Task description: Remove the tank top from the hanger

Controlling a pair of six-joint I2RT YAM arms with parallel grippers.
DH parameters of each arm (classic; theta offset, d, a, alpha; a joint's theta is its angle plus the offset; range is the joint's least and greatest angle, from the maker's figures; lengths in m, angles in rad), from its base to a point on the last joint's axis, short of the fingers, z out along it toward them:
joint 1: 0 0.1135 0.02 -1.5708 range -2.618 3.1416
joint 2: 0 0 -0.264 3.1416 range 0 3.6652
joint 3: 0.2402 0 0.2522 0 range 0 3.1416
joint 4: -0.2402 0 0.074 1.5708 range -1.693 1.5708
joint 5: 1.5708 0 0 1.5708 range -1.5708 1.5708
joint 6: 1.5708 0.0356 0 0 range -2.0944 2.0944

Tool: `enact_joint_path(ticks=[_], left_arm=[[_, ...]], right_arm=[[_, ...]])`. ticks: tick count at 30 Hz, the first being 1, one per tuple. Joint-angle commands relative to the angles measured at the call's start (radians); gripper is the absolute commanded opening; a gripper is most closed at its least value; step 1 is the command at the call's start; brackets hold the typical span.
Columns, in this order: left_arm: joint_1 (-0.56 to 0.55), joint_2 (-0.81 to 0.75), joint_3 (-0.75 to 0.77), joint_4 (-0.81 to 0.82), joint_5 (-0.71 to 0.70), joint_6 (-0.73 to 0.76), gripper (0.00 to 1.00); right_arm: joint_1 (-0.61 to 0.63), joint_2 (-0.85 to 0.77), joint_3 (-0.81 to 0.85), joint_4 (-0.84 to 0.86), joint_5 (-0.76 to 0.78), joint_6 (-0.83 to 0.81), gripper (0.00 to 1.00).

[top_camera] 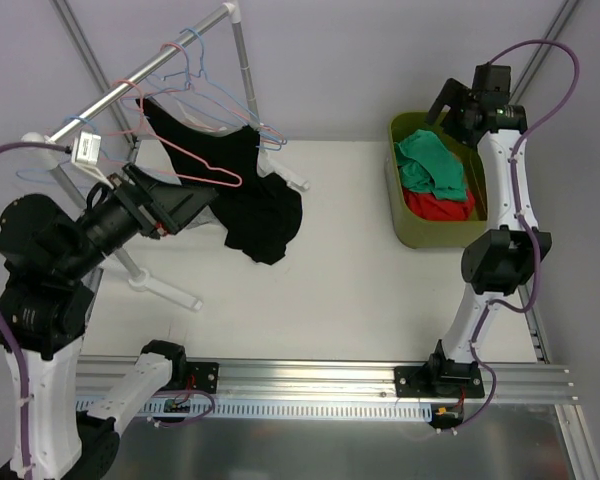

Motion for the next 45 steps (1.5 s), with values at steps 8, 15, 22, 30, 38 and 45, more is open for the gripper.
enact_joint_path(ticks=[8,15,22,30,38,45], left_arm=[[-0.196,0.455,0.506,-0.252,-0.398,0.08,0.99],[-0.265,0.698,0.715,-0.386,-0.818,0.069,0.99],[-0.264,0.898,0.871,-0.376,-0.957,0.115,0.96],[-0.247,1.025,0.924,-0.354,-1.023,0.069,0.74],[-0.242,1.07,0.904,-0.336,-1.062,0.048,0.55],[-0.235,1.099,0.885,-0.331,-1.076,0.048,0.38]], right_arm=[[0.015,-0.506,-0.308,-0.032,-0.124,0.086,0.99],[0.054,-0.784,-0.614,-0.014,-0.207,0.097,0.99],[0.064,-0.925,-0.83,-0.01,-0.242,0.082,0.99],[0.084,-0.996,-0.902,-0.013,-0.287,0.077,1.0],[0.084,-1.022,-0.896,-0.037,-0.304,0.06,1.0],[0.084,-1.033,-0.912,-0.037,-0.313,0.057,0.99]])
